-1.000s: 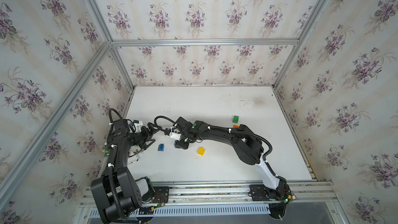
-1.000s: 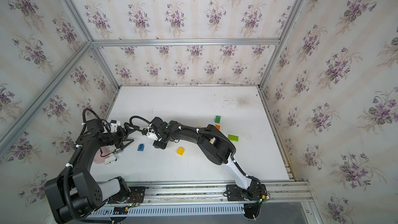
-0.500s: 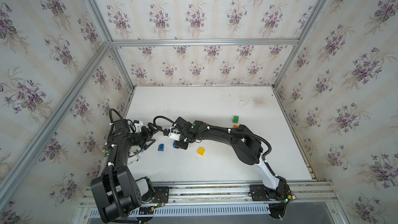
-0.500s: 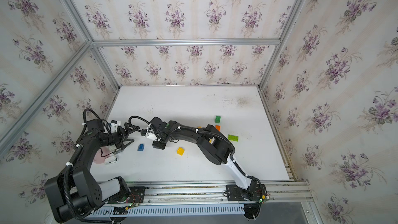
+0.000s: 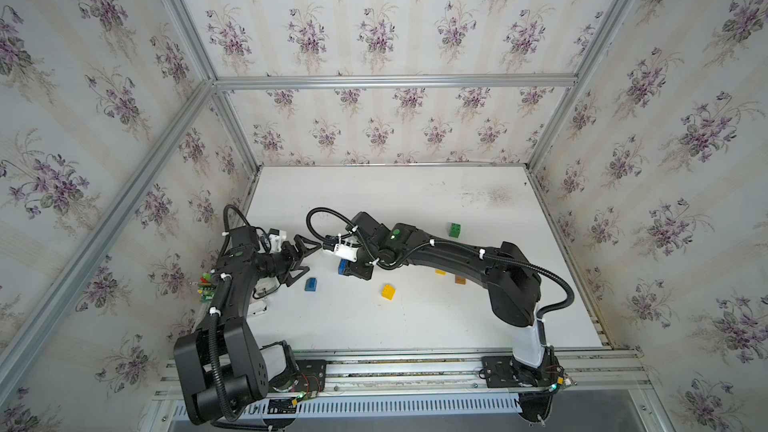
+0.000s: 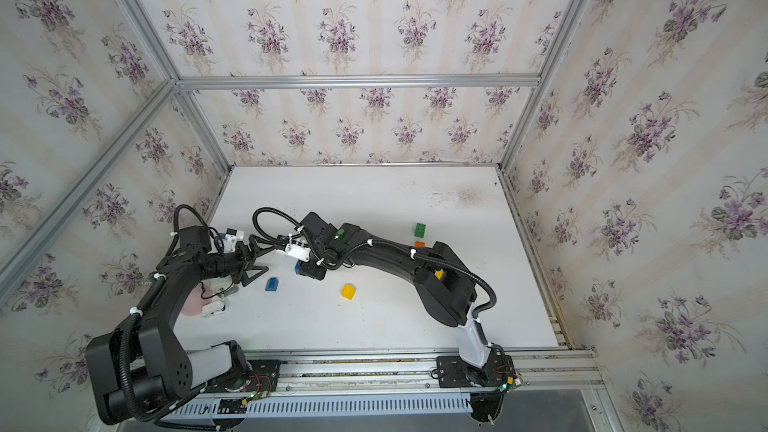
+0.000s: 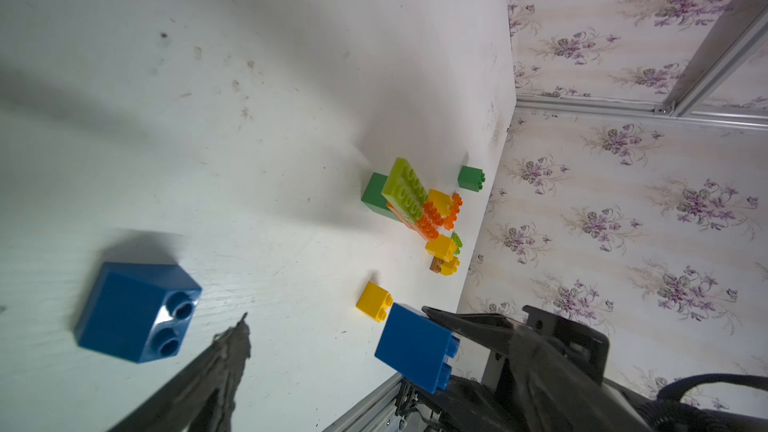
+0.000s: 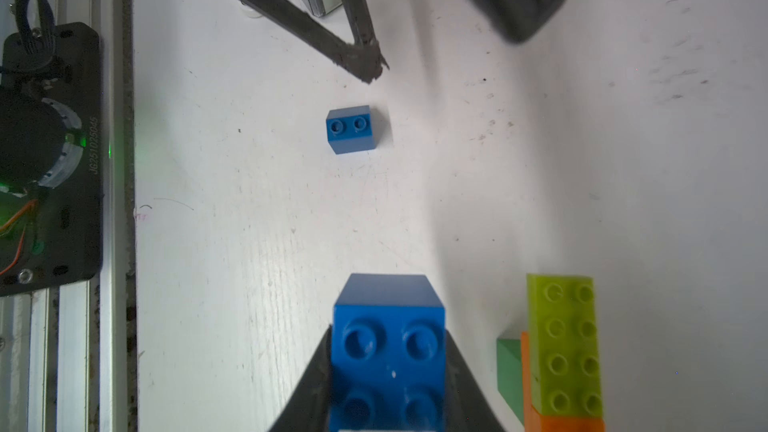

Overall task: Assemble a fork with lego
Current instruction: Assemble the lego brick with the lego brick.

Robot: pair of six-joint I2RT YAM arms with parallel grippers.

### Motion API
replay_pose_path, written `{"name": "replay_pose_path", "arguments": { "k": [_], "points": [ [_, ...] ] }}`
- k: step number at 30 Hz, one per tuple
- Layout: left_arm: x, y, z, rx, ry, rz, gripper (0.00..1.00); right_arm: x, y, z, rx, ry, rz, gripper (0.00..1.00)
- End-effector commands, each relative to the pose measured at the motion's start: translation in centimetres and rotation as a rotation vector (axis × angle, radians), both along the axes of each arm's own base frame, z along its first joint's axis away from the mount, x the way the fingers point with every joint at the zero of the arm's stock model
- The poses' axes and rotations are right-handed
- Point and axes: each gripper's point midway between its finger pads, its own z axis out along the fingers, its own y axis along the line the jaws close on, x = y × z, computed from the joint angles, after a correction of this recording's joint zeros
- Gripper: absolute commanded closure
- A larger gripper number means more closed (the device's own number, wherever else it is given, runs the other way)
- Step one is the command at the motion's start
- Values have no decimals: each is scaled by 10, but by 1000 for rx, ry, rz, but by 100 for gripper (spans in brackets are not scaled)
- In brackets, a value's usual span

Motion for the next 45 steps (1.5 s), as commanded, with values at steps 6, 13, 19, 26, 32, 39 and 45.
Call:
{"name": "replay_pose_path", "arguments": {
  "k": [6,13,19,26,32,39,45],
  "points": [
    [30,-36,-5,40,3,-119,1,21,-40,37,113,-50,59,82],
    [50,-68,-12,31,3,-261,9,43,-62,47,137,-116,74,81],
    [54,-81,-29,50,37,-359,16,61,-63,35,113,-77,78,81],
    [57,-89,-46,22,56,-389,20,72,-62,14,41,-37,71,81],
    [60,-99,-52,-6,54,-413,21,71,-63,-5,-9,9,79,81],
    [60,-106,-63,-12,73,-433,26,75,-63,-14,-39,28,70,82],
    [61,-110,-66,-32,77,-433,31,78,-61,-21,-51,46,61,82]
  ]
}}
